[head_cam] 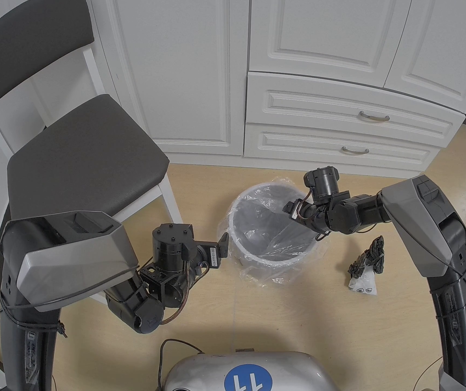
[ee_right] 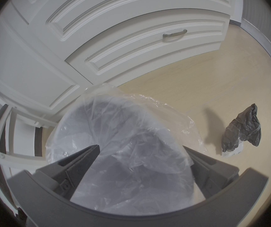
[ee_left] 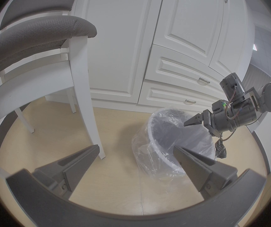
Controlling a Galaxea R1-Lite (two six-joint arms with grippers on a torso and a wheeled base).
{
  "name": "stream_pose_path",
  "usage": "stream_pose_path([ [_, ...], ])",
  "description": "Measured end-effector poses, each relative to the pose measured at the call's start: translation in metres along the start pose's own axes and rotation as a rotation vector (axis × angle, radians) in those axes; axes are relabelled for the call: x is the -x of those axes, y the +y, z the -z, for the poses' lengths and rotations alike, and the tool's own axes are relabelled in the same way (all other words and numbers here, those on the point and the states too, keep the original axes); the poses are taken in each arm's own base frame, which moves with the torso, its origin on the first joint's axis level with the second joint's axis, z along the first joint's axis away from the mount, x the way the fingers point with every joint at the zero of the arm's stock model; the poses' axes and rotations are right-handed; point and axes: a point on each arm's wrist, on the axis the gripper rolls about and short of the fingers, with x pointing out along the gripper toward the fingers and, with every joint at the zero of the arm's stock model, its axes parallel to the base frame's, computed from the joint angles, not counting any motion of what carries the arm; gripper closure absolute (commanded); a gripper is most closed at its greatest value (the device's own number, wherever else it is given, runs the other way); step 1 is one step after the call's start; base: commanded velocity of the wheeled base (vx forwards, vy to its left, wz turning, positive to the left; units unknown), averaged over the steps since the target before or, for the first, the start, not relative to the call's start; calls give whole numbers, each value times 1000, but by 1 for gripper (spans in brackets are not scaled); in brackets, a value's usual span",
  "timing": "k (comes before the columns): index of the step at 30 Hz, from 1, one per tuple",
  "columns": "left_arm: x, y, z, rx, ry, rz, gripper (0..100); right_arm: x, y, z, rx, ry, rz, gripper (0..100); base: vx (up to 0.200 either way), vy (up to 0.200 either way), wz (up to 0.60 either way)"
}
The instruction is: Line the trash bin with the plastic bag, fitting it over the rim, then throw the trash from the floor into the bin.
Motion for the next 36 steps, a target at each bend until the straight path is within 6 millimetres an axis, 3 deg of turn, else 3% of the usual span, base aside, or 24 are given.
stream_pose_path([
  [11, 1, 0, -1, 1, -2, 0, 0, 23, 2, 22, 57, 167, -46, 0, 0, 0, 0],
  [17, 1, 0, -2, 1, -3, 0, 0, 29, 6, 20, 56, 164, -52, 0, 0, 0, 0],
  [36, 2, 0, -5, 4, -10, 1, 0, 49, -1, -29, 82, -9, 0, 0, 0, 0, 0],
])
